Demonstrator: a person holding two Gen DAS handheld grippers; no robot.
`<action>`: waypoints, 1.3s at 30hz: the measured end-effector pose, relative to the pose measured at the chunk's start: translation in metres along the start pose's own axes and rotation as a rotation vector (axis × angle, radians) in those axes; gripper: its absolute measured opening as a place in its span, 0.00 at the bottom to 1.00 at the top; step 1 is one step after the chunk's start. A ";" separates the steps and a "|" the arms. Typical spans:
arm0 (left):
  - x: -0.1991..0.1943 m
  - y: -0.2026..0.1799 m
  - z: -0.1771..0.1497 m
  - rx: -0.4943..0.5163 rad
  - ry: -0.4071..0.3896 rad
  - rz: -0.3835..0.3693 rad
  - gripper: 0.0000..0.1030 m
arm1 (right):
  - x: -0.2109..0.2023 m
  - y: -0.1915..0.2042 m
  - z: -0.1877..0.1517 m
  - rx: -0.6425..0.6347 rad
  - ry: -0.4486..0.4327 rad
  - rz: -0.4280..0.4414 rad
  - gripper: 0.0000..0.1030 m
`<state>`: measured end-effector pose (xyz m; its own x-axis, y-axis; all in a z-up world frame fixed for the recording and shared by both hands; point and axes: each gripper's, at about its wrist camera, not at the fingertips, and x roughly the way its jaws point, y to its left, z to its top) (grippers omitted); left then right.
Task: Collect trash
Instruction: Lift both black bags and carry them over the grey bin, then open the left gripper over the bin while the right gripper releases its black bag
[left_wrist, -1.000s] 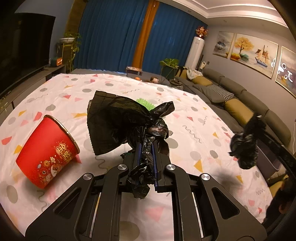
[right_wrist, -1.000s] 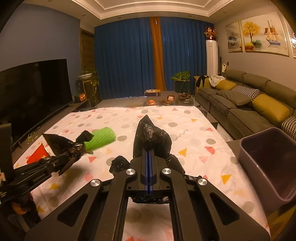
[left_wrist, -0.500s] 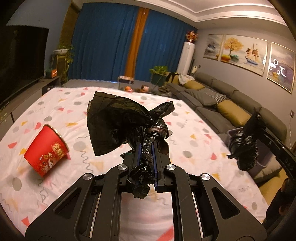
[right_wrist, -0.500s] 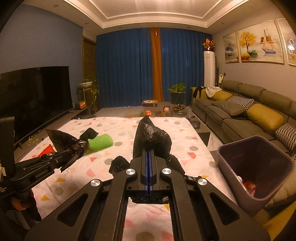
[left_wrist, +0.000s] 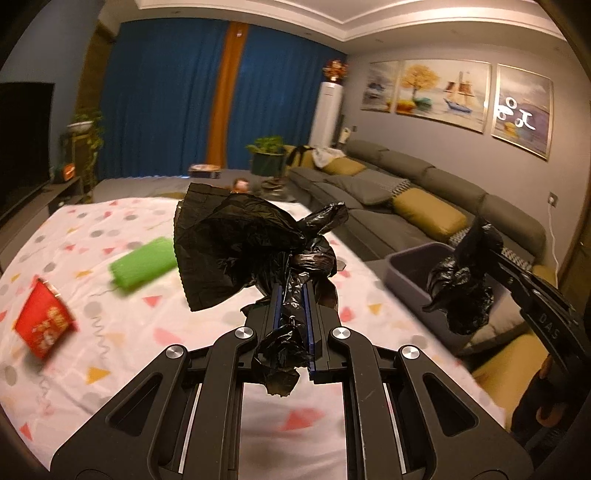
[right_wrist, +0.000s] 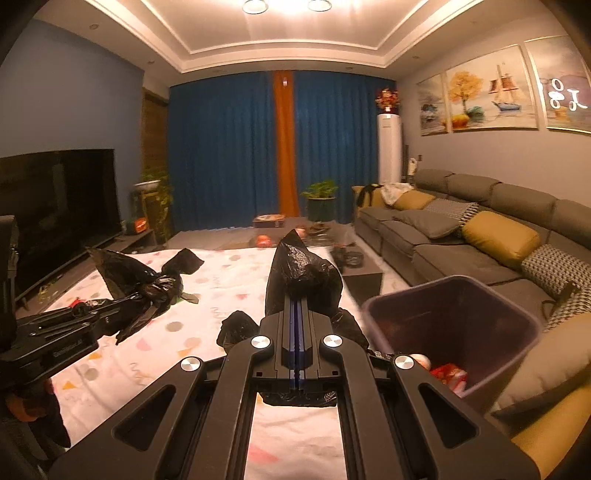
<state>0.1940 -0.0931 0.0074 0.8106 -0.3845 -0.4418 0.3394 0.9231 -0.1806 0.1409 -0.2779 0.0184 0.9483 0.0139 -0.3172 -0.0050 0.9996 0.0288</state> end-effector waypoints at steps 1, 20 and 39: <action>0.002 -0.006 0.000 0.008 0.001 -0.010 0.10 | -0.001 -0.010 0.000 0.006 -0.002 -0.020 0.02; 0.093 -0.153 0.020 0.165 0.022 -0.250 0.10 | 0.023 -0.123 -0.010 0.100 0.025 -0.254 0.02; 0.134 -0.177 0.017 0.189 0.073 -0.304 0.10 | 0.040 -0.137 -0.018 0.145 0.054 -0.268 0.02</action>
<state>0.2510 -0.3077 -0.0048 0.6253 -0.6336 -0.4555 0.6475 0.7471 -0.1503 0.1738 -0.4133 -0.0157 0.8915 -0.2443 -0.3814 0.2919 0.9538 0.0713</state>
